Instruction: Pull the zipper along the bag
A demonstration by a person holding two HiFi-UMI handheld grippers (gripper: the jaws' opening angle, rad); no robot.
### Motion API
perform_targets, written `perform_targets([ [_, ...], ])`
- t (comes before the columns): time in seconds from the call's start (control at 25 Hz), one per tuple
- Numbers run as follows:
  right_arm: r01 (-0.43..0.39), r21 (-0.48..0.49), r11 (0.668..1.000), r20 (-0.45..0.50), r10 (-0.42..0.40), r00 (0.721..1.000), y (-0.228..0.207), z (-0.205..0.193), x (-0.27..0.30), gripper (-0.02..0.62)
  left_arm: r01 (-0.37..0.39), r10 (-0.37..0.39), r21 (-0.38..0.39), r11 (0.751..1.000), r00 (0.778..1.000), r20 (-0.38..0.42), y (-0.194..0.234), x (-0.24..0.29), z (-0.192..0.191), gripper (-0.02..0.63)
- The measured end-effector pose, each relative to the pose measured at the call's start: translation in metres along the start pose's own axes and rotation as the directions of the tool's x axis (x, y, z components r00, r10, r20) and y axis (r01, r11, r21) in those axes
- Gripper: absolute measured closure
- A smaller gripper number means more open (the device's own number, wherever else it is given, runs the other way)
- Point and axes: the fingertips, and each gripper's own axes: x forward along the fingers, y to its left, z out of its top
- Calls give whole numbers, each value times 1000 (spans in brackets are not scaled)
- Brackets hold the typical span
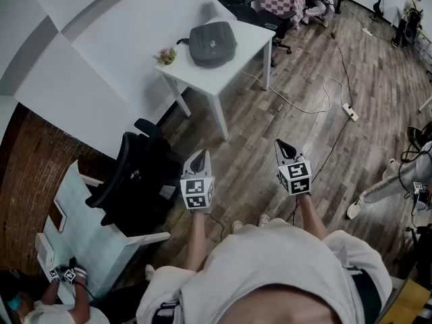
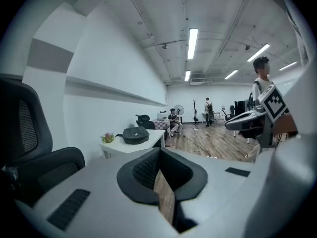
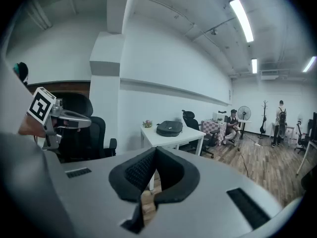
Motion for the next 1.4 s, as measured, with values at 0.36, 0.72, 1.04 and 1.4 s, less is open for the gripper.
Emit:
perform_targets([
  [0.36, -9, 11, 1000, -7, 9, 1000, -9, -6, -2, 581, -1, 1, -3, 1000, 1000, -7, -11, 4, 0, 580],
  [0.72, -28, 14, 999, 10, 28, 1000, -26, -8, 1, 581, -5, 4, -23, 1000, 999, -40, -36, 17, -9, 580],
  [1.04, -39, 11, 999, 13, 39, 999, -53, -14, 12, 581, -22, 21, -21, 1000, 999, -49, -49, 42, -8, 580],
  [1.4, -52, 6, 999, -3, 52, 999, -73, -17, 59, 581, -2, 1, -7, 1000, 998, -70, -48, 93, -8, 580],
])
